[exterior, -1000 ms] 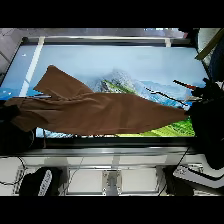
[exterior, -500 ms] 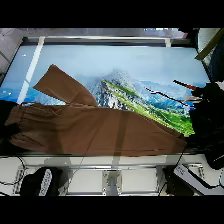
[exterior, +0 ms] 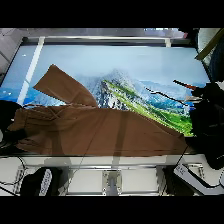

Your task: Fold the clothes and pants, and hang the long-sleeved shirts on hangers.

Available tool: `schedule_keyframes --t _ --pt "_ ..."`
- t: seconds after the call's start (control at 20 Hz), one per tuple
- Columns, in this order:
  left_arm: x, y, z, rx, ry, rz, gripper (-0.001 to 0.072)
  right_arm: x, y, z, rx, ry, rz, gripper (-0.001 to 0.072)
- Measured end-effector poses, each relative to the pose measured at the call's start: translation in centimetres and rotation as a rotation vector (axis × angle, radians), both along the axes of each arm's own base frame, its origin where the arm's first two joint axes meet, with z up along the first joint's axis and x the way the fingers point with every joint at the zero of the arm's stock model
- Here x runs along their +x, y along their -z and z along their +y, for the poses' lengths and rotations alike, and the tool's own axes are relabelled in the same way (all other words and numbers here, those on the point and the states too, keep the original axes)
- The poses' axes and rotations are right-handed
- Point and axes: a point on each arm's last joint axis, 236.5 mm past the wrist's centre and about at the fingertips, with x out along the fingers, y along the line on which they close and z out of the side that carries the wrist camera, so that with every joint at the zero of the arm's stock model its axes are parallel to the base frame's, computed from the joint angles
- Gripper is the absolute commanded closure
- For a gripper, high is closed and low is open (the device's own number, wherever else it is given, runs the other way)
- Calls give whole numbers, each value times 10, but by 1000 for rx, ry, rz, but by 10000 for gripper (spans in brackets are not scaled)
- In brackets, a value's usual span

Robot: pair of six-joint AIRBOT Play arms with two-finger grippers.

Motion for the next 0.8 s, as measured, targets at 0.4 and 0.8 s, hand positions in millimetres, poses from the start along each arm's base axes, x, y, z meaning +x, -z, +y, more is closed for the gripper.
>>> schedule_keyframes --t 0.4,0.8 --pt "0 1 0 0 0 2 682 4 29 31 138 53 -1 264" --pt "0 1 0 -1 0 1 682 20 49 39 165 119 -76 265"
